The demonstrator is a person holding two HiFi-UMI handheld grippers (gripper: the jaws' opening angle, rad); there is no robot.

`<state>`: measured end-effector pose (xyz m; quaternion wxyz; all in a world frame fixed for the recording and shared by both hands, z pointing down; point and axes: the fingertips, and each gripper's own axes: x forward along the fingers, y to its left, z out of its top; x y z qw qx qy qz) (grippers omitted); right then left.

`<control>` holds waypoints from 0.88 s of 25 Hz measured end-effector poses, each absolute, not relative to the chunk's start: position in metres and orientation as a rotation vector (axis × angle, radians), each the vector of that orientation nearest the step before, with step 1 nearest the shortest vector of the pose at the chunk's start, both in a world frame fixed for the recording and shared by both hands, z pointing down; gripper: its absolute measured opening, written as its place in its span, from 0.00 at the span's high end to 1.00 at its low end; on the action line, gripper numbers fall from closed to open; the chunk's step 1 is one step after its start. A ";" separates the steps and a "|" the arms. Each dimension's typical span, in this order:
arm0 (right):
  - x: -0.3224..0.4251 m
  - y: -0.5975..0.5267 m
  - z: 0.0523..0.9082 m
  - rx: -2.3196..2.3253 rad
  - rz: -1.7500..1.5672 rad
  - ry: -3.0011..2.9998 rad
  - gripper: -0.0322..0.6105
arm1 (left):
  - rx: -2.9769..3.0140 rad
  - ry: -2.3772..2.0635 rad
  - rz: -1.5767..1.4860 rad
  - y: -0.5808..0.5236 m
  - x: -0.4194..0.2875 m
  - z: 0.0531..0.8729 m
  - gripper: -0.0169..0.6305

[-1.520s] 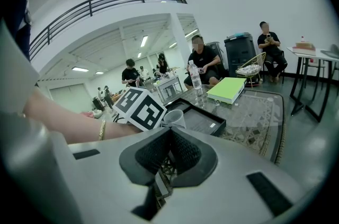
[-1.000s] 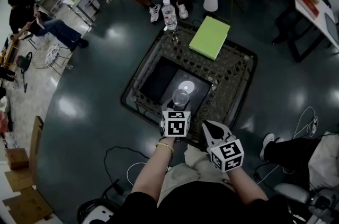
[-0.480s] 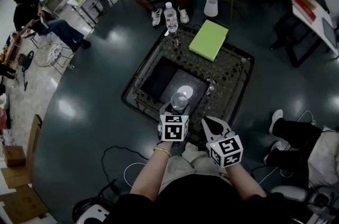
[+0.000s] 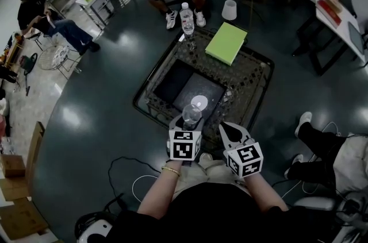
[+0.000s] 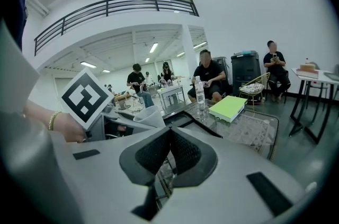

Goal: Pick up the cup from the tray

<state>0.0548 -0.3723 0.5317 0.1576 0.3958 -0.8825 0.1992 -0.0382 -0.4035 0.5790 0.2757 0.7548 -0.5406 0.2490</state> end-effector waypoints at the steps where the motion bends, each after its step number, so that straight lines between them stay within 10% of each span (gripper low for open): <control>1: 0.054 -0.372 0.531 1.129 0.565 -2.525 0.93 | 2.030 -1.454 0.659 -0.401 -0.039 0.575 0.56; 22: 0.039 -0.354 0.524 1.080 0.488 -2.530 0.93 | 2.083 -1.441 0.600 -0.371 -0.037 0.549 0.56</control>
